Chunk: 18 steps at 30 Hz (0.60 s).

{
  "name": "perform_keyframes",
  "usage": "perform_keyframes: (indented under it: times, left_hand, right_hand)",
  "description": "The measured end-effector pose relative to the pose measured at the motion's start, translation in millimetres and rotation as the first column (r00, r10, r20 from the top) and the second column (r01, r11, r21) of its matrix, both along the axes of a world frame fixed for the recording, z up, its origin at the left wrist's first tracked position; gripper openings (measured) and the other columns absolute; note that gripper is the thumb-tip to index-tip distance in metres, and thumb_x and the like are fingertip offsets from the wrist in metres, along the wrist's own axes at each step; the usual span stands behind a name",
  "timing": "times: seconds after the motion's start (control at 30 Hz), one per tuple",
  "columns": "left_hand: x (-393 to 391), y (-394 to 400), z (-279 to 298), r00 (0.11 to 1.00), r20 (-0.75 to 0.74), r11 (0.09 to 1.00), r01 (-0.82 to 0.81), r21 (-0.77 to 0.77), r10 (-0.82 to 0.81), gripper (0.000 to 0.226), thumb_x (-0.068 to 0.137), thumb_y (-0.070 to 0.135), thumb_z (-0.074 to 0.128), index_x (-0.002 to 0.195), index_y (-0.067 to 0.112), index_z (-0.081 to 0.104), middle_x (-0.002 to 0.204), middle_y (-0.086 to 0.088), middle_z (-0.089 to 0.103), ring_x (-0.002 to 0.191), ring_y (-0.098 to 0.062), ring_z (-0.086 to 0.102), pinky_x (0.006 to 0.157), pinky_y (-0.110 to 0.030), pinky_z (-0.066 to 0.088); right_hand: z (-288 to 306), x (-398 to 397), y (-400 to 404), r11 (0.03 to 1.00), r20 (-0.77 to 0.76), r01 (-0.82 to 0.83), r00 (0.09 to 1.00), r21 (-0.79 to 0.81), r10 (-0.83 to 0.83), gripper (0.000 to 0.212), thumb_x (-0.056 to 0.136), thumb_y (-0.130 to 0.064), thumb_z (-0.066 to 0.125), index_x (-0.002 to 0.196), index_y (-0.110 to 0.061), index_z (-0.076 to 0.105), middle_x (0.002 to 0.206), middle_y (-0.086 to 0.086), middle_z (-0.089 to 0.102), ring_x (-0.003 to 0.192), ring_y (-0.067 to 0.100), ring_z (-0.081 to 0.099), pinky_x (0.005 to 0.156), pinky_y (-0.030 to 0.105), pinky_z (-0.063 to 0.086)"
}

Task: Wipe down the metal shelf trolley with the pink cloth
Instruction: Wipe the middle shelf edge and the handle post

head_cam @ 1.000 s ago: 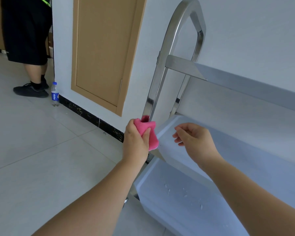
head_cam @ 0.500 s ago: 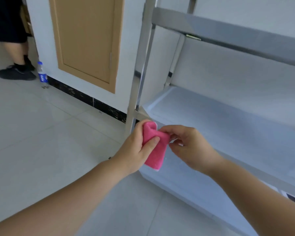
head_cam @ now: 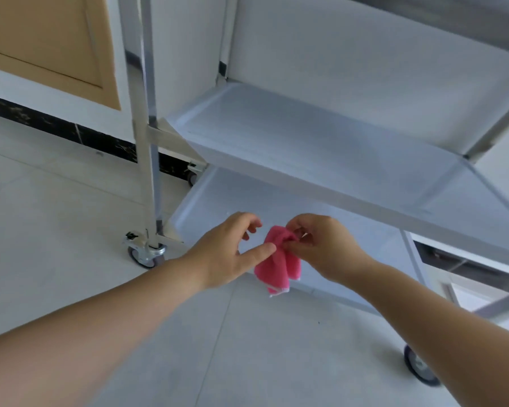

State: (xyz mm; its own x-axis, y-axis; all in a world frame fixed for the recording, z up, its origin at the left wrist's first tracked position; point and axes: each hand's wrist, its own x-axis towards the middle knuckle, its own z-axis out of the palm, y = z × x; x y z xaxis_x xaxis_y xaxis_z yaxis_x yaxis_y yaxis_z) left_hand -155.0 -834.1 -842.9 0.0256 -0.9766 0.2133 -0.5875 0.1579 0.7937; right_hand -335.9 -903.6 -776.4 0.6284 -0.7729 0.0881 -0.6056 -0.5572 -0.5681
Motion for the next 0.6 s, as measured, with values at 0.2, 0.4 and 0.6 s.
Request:
perform_keyframes:
  times: [0.2, 0.4, 0.6]
  left_hand:
    - [-55.3, -23.2, -21.3, 0.993, 0.038, 0.986, 0.103, 0.130, -0.109, 0.038, 0.063, 0.059, 0.062, 0.089, 0.035, 0.049, 0.085, 0.018, 0.061, 0.078, 0.002, 0.058, 0.068, -0.028, 0.051]
    - [-98.9, -53.9, -32.7, 0.975, 0.131, 0.984, 0.171, 0.051, -0.177, 0.017, 0.082, 0.037, 0.045, 0.082, 0.022, 0.054, 0.069, 0.008, 0.060, 0.066, -0.020, 0.057, 0.056, -0.033, 0.044]
    - [-149.5, -97.8, -52.9, 0.955, 0.182, 0.972, 0.224, 0.064, -0.232, 0.019, 0.092, 0.013, 0.044, 0.108, 0.014, 0.052, 0.111, -0.004, 0.060, 0.097, -0.023, 0.055, 0.085, -0.035, 0.044]
  right_hand:
    - [-26.9, -41.5, -13.9, 0.979, -0.050, 0.204, 0.978, 0.003, -0.204, 0.018, 0.077, -0.017, 0.066, 0.068, -0.031, 0.061, 0.067, -0.013, 0.064, 0.059, -0.002, 0.059, 0.052, 0.005, 0.042]
    - [-42.6, -99.6, -28.9, 0.951, -0.235, 0.311, 0.923, -0.009, -0.304, 0.021, 0.078, -0.009, 0.053, 0.089, -0.022, 0.066, 0.080, -0.006, 0.062, 0.073, 0.013, 0.055, 0.061, 0.019, 0.040]
    - [-54.6, -177.4, -41.7, 0.905, -0.386, 0.420, 0.826, -0.063, -0.410, 0.036, 0.076, 0.003, 0.037, 0.082, -0.029, 0.053, 0.081, -0.004, 0.059, 0.074, 0.018, 0.054, 0.056, 0.024, 0.040]
